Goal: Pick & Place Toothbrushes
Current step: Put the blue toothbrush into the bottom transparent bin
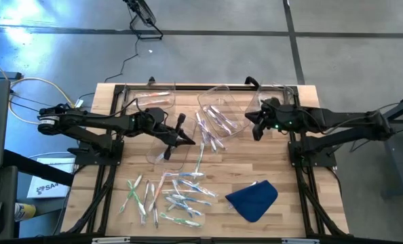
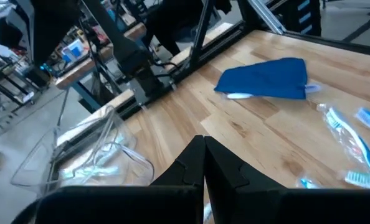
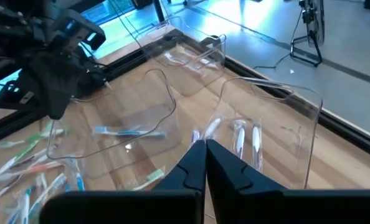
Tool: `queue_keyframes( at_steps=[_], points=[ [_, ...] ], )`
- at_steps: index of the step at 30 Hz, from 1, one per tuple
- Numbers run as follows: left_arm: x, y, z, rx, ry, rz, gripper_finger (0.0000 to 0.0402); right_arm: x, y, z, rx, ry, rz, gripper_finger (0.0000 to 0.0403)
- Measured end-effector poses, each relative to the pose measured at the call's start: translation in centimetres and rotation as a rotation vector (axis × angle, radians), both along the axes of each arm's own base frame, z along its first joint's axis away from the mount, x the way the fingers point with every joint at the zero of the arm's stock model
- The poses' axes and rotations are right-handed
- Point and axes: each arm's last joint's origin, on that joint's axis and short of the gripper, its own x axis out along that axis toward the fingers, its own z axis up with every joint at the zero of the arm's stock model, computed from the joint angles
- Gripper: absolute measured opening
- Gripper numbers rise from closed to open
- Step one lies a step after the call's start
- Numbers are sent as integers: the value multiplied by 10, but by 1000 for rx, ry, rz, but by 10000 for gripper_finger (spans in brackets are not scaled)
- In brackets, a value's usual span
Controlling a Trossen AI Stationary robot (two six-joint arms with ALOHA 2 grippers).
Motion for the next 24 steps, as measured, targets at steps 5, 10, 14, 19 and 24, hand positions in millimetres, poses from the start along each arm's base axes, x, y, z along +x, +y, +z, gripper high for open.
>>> queue_keyframes(
  at_steps=[5, 10, 14, 19, 24],
  points=[
    [-6, -1, 7, -5, -15, 6, 0, 0, 12, 0, -21, -6, 6, 3],
    [-19, -7, 17, 23, -26, 22, 0, -2, 25, 0, -47, -6, 21, 3],
    [-33, -19, 25, 98, -21, 72, 0, -4, 40, 0, -72, -12, 58, 3],
    [-45, -36, 30, 128, -10, 92, 0, -7, 58, -8, -114, -14, 97, 3],
    [-50, -53, 30, 113, 5, 58, 0, -7, 75, -34, -145, -60, 137, 3]
  ],
)
